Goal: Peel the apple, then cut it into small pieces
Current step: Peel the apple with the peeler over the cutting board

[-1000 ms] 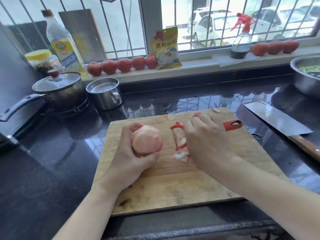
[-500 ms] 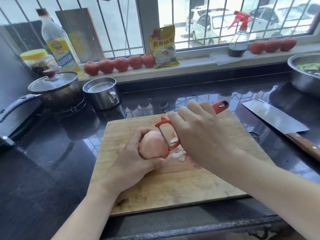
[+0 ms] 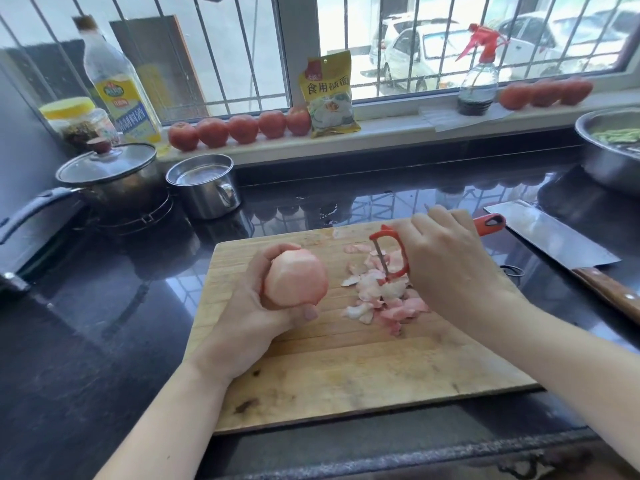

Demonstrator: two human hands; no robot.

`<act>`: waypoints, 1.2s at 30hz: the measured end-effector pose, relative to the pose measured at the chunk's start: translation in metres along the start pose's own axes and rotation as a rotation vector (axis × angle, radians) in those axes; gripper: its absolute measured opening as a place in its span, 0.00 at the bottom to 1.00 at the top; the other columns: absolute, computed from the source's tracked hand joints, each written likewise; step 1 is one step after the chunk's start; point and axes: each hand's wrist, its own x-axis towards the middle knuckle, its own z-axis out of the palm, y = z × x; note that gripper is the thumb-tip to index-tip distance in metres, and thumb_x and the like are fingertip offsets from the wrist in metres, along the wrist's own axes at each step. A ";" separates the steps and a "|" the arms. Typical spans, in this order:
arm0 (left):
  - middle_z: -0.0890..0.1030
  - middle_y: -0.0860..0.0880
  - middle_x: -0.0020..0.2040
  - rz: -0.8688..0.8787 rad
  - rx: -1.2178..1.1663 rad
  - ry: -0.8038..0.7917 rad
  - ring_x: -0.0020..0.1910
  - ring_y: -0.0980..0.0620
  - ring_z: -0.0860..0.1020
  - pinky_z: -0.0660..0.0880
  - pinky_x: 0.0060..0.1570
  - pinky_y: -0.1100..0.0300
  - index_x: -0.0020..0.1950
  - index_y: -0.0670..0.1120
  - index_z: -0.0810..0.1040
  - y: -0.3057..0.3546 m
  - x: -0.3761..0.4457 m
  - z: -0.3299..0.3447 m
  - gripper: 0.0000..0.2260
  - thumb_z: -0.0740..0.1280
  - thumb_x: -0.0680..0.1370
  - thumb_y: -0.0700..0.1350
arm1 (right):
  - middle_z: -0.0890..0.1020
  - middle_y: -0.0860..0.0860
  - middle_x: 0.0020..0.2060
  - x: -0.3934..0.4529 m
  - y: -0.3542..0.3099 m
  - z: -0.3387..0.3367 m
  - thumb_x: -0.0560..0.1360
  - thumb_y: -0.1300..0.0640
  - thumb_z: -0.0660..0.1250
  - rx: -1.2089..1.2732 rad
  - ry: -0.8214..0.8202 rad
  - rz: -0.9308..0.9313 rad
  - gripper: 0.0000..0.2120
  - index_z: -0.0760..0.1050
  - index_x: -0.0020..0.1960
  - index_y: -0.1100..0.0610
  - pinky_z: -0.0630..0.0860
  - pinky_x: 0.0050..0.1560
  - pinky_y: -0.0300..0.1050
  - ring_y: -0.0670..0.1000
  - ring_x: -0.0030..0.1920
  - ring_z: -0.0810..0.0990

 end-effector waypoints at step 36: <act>0.78 0.57 0.60 -0.003 0.102 -0.069 0.53 0.59 0.80 0.76 0.51 0.67 0.66 0.55 0.73 0.002 -0.003 0.004 0.33 0.79 0.69 0.29 | 0.80 0.51 0.42 0.001 0.006 -0.002 0.69 0.67 0.62 -0.160 -0.142 0.077 0.13 0.75 0.50 0.54 0.63 0.45 0.51 0.55 0.43 0.73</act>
